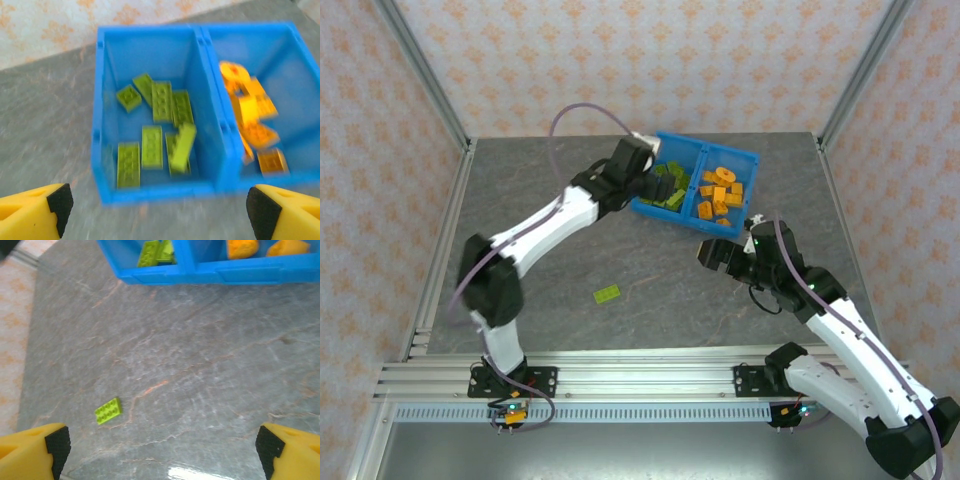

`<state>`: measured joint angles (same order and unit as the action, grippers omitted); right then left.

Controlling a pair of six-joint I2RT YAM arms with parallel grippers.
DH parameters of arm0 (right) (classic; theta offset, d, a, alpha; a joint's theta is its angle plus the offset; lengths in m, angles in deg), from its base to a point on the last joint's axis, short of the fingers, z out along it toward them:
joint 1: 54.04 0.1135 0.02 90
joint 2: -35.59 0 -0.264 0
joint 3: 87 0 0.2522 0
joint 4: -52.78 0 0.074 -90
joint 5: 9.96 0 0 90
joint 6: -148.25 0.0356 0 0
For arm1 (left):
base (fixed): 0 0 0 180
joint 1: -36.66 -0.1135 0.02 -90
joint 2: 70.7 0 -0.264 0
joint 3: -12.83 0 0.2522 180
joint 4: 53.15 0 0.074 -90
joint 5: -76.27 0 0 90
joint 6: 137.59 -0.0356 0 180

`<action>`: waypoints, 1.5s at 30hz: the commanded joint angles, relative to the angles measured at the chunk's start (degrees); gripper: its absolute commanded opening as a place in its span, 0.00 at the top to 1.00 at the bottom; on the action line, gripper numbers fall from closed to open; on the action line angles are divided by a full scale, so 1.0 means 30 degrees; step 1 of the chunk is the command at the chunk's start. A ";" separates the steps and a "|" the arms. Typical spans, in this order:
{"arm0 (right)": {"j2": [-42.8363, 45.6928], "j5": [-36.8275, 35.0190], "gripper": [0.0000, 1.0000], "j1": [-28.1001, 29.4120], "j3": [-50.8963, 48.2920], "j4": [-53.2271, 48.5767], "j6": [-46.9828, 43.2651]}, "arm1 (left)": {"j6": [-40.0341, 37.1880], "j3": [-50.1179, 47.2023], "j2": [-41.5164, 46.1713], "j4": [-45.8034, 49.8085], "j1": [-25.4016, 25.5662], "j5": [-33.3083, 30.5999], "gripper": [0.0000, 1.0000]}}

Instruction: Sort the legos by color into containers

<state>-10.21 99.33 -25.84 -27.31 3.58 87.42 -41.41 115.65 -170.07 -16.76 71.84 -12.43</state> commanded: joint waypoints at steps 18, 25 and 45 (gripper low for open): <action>-0.1520 0.3795 0.03 0.0034 -0.0658 0.3200 -0.1711 | -1.0988 -1.2155 0.6391 0.5707 0.1739 0.4899 0.05; -0.0798 0.3228 0.03 0.0043 -0.0642 0.2495 -0.1916 | -1.0497 -1.0931 0.2799 0.6259 0.1714 0.4213 0.09; -0.0652 0.2876 0.03 0.0034 -0.0728 0.2574 -0.1639 | -1.0103 -1.0631 0.0128 0.7260 0.1915 0.1789 0.43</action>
<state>-12.62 109.40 -25.84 -30.48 11.45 82.63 -71.66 83.81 -167.58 0.92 77.17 -3.40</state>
